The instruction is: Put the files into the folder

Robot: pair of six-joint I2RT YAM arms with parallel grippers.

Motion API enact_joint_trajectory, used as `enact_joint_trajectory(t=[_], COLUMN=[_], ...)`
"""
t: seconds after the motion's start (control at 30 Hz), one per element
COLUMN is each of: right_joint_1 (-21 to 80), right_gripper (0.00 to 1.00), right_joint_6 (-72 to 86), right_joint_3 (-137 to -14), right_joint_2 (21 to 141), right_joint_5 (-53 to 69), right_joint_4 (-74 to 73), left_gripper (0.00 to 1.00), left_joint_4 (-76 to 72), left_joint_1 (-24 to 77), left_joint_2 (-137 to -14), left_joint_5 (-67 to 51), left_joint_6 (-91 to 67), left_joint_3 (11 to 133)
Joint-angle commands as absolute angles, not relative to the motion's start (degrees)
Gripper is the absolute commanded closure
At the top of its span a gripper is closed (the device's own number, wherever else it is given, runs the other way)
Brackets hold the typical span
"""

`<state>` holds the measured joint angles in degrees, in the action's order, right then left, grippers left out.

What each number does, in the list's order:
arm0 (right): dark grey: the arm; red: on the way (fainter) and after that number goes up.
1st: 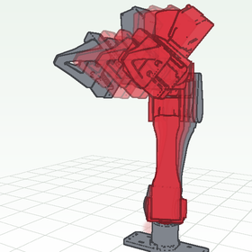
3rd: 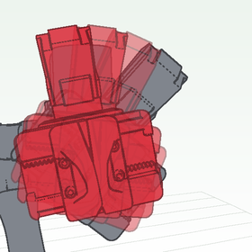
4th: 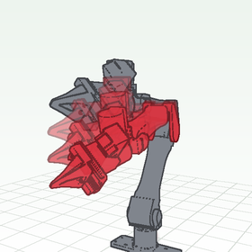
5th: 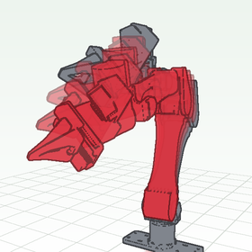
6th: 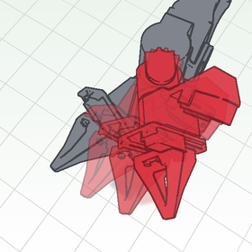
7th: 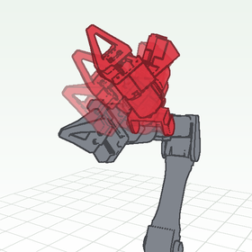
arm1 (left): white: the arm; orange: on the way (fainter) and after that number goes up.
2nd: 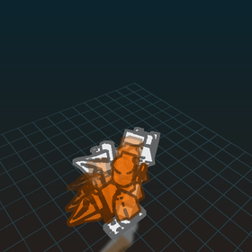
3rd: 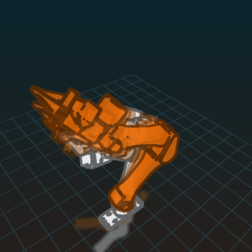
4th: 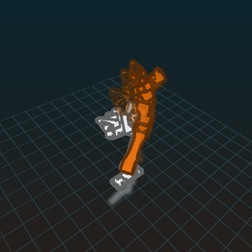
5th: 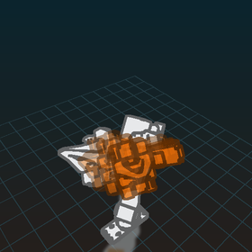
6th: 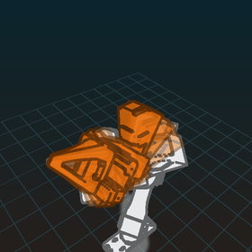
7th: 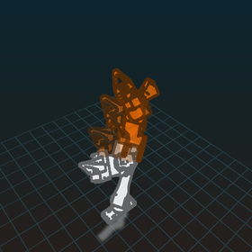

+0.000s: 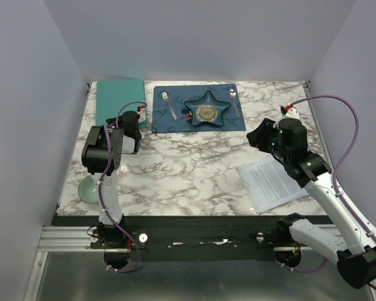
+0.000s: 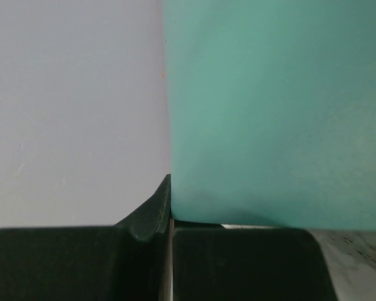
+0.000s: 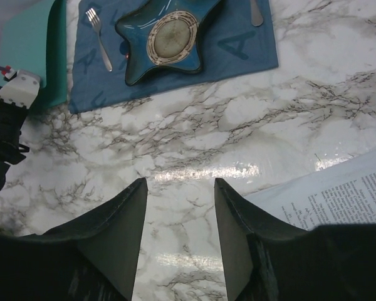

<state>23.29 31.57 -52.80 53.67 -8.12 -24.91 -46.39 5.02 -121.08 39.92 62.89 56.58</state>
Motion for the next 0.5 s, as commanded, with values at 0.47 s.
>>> enact_joint_trajectory(t=[0.47], right_joint_1=[25.31], right_gripper=[0.5], right_joint_6=[34.88], right_joint_3=[-46.41], right_joint_2=[54.93], right_joint_5=[-3.35], right_joint_4=[-16.97], left_gripper=[1.0], left_joint_4=[-11.49], left_joint_1=[4.4], left_joint_2=[-90.9], left_joint_5=[38.41], left_joint_6=[40.18], left_joint_3=[51.42])
